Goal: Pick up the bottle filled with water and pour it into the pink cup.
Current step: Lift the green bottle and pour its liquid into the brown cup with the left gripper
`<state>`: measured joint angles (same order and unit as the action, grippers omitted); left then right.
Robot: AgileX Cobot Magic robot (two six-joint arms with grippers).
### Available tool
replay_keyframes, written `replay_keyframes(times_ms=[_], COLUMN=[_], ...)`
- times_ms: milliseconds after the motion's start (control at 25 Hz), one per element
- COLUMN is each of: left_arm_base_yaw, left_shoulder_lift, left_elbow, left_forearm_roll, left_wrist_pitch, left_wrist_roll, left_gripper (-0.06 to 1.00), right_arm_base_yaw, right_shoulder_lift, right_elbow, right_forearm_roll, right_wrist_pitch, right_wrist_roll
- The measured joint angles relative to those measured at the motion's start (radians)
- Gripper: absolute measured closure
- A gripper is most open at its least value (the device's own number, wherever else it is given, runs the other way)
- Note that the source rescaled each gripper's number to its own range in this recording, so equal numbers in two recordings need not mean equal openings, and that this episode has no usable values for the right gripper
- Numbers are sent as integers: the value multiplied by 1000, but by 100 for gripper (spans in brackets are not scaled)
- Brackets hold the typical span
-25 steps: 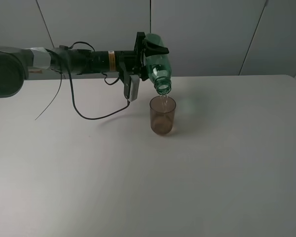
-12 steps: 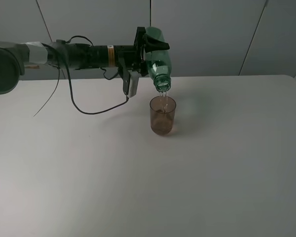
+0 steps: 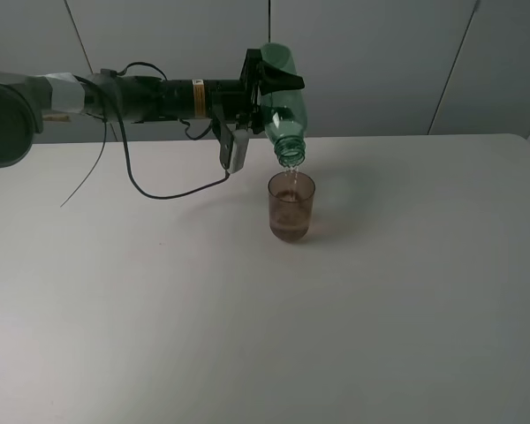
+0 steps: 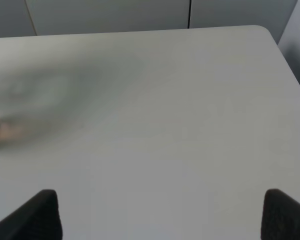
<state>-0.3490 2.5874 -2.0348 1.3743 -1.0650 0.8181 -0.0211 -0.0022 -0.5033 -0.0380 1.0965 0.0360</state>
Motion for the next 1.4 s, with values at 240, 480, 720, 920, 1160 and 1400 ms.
replay_keyframes(times_ms=[240, 480, 720, 920, 1160, 1400], left_arm_base_yaw=[0, -2, -5, -13, -26, -34], left_shoulder_lift=[0, -3, -17, -17, -30, -44], left_elbow=[0, 0, 0, 0, 0, 0], left_forearm_roll=[0, 4, 17, 24, 55, 85], left_wrist_pitch=[0, 0, -4, -15, -19, -22], left_wrist_roll=[28, 52, 74, 94, 132, 190], left_gripper=[94, 94, 94, 94, 94, 94], right_arm_base_yaw=[0, 0, 0, 0, 0, 0], right_shoulder_lift=[0, 0, 0, 0, 0, 0], right_elbow=[0, 0, 0, 0, 0, 0], right_forearm_roll=[0, 0, 0, 0, 0, 0], right_wrist_pitch=[0, 0, 0, 0, 0, 0], right_wrist_roll=[0, 0, 0, 0, 0, 0])
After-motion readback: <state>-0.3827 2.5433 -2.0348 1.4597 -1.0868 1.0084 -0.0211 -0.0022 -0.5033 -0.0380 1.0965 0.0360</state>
